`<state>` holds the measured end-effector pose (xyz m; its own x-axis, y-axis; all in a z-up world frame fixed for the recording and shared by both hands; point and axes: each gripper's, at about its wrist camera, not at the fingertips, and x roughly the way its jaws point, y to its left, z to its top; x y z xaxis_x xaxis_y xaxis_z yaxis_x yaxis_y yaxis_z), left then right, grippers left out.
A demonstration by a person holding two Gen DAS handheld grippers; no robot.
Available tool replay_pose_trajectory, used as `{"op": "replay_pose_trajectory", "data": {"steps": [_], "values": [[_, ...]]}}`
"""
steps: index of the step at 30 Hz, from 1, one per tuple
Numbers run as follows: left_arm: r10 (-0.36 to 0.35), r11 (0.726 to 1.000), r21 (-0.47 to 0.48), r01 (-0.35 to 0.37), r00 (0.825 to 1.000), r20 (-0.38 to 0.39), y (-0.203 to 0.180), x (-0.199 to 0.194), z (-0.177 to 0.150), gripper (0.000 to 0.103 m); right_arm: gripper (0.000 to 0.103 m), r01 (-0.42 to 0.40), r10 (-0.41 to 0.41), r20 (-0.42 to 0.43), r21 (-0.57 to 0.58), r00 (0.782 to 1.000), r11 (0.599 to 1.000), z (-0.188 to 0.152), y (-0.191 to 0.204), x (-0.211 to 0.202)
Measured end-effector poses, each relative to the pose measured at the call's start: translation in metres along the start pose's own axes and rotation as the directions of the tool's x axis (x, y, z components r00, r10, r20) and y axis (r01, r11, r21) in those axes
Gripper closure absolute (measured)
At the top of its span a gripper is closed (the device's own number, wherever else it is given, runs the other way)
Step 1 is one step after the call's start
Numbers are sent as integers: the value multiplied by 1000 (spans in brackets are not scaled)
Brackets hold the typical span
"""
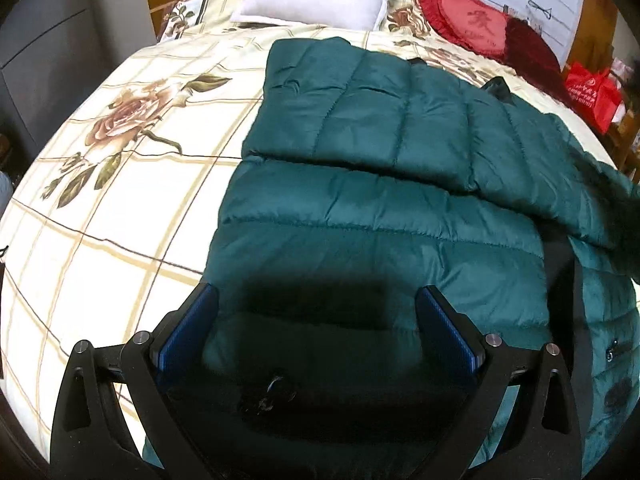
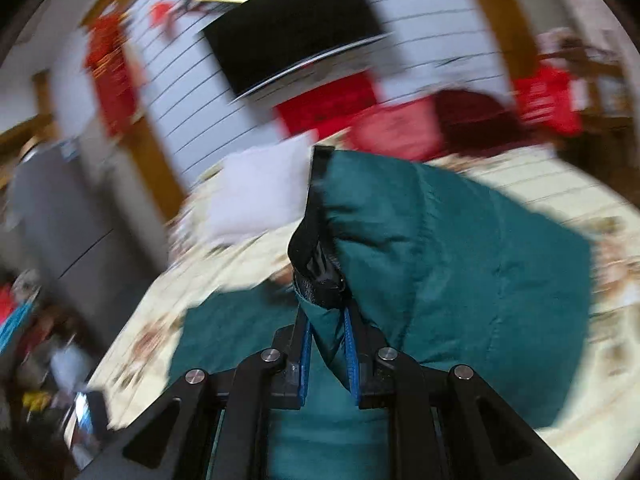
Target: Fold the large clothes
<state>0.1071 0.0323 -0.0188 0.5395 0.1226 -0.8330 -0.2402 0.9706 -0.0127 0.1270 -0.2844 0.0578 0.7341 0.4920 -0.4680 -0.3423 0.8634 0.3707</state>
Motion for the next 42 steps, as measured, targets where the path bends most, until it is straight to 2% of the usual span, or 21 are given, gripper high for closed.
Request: {"op": "replay_pose_trajectory", "data": {"steps": [4,6,10,12,13,14,18,20,21,22,24,27,30,32,33,34,36,39,40,41,42], "values": [[-6,1000,-4,6,1000,3,-1,2,2,3,88,-41,33,-153,-49,988,998,-28,14,56],[-9,1000,-8,9,1000,1,-1,3,3,3,88,-13,6,-229,-31,973,999,-39,7,78],[-12,1000,-10,12,1000,4,0,3,2,3,84,-19,14,-287,-16,958,1000,-44,-1,89],[-7,1000,-7,7,1000,8,-1,4,1,3,61,-48,39,-277,-23,960,999,-44,2,81],[-6,1000,-6,6,1000,10,-1,4,1,3,41,-45,34,-271,-35,962,998,-44,3,73],[-6,1000,-6,6,1000,12,-1,4,1,3,27,-38,22,-265,-55,964,998,-45,7,68],[-28,999,-18,29,998,51,0,-5,-1,3,27,-51,24,-259,-101,966,994,-43,16,41],[-81,996,-21,84,990,117,-1,-21,-3,3,27,3,-32,-249,-114,968,994,-42,15,26],[-133,991,3,135,977,164,-6,-37,-1,3,27,62,-89,-247,-116,965,991,-45,13,18],[-156,988,18,155,970,187,-10,-45,-1,3,27,167,-193,-257,-120,947,979,-48,5,9],[-240,970,88,225,943,232,-30,-69,4,3,27,304,-325,-275,-118,905,945,-56,-9,-4],[-363,924,199,326,910,198,-73,-83,16,3,27,379,-372,-335,-47,865,924,-67,-34,-21],[-446,880,254,401,882,152,-118,-81,27,3,27,385,-358,-402,-14,843,923,-82,-49,-31],[-464,866,256,429,881,93,-148,-67,34,3,27,376,-357,-443,-46,822,925,-92,-51,-29],[-456,869,255,424,887,79,-158,-60,36,3,27,364,-361,-451,-83,817,928,-96,-50,-28],[-429,881,253,400,900,69,-170,-51,40,3,26,356,-371,-451,-123,811,926,-98,-48,-27],[-413,889,244,388,909,59,-183,-38,43,4,25,351,-403,-441,-200,802,915,-103,-42,-25],[-431,881,223,417,902,17,-198,-22,50,15,20,327,-397,-445,-229,803,917,-110,-41,-25],[-420,884,226,409,908,0,-203,-17,50,35,20,324,-390,-449,-220,804,920,-110,-42,-26],[-414,885,224,408,910,-22,-205,-14,51,70,20,319,-382,-454,-211,805,924,-111,-43,-26],[-429,876,216,431,901,-59,-208,-9,50,89,20,318,-380,-456,-209,805,925,-111,-43,-26]]}}
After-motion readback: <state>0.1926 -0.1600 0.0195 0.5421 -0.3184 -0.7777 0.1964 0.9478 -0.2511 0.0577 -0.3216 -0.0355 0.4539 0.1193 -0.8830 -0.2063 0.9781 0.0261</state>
